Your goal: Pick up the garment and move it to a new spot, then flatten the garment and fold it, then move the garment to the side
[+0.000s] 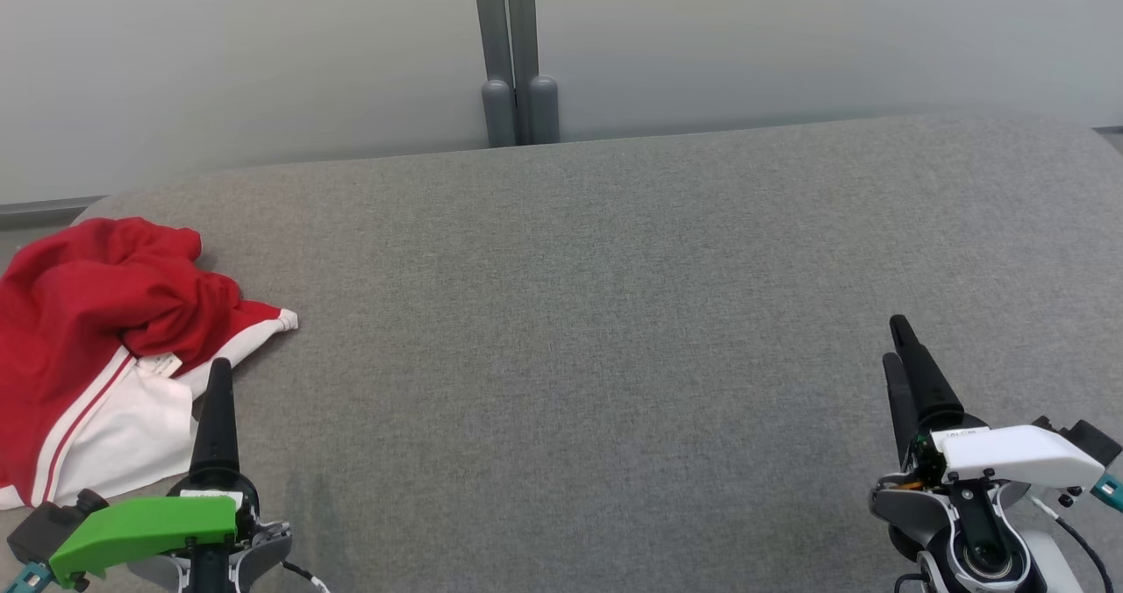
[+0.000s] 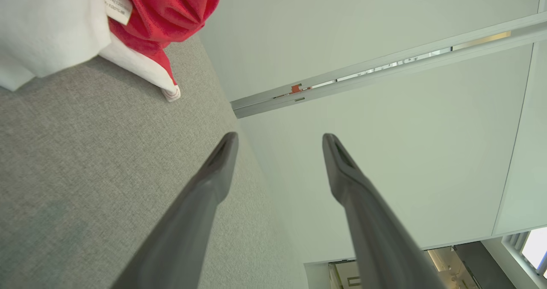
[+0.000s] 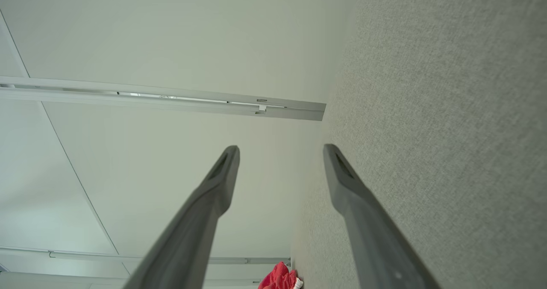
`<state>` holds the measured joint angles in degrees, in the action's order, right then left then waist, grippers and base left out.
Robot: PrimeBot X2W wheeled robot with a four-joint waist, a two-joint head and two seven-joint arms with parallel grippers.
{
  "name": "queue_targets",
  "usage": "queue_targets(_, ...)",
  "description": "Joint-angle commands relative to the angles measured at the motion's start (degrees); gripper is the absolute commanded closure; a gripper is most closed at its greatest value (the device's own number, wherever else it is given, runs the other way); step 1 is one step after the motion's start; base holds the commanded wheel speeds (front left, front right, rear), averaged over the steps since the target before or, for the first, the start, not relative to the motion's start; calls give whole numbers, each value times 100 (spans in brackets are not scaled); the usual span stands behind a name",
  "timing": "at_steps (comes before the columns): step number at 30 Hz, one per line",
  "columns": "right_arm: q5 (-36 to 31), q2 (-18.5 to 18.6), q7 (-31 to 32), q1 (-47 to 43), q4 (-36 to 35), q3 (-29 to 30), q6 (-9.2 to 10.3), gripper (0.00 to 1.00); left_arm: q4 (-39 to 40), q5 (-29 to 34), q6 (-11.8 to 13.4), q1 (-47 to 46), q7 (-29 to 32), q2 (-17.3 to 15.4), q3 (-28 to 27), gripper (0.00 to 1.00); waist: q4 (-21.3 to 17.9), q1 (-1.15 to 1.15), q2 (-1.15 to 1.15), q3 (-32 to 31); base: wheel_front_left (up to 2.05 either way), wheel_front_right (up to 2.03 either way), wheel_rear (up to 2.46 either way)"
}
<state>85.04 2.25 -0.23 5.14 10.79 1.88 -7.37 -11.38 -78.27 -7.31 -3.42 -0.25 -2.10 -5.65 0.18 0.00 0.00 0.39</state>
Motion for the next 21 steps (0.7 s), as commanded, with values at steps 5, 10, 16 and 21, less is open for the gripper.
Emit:
queue_targets(5, -490, 35, -159, 210, -309, -116, -12, 0, 247, 697, 66, -59, -158, -43, 19, 0, 4, 0, 0, 10, 0, 0, 0)
queue_targets(10, -1170, 38, -263, 222, -459, -203, -13, 0, 399, 1466, 162, -33, -263, -47, 154, 0, 12, 0, 0, 17, 0, 0, 0)
queue_targets(16, -1835, 42, -379, 237, -587, -301, -13, 0, 476, 2215, 305, 13, -381, -52, 307, 0, 19, 0, 0, 24, 0, 0, 0)
queue_targets(21, -2561, 45, -473, 273, -651, -422, -14, 0, 489, 2814, 473, 34, -471, -56, 380, 0, 20, 0, 0, 29, 0, 0, 0)
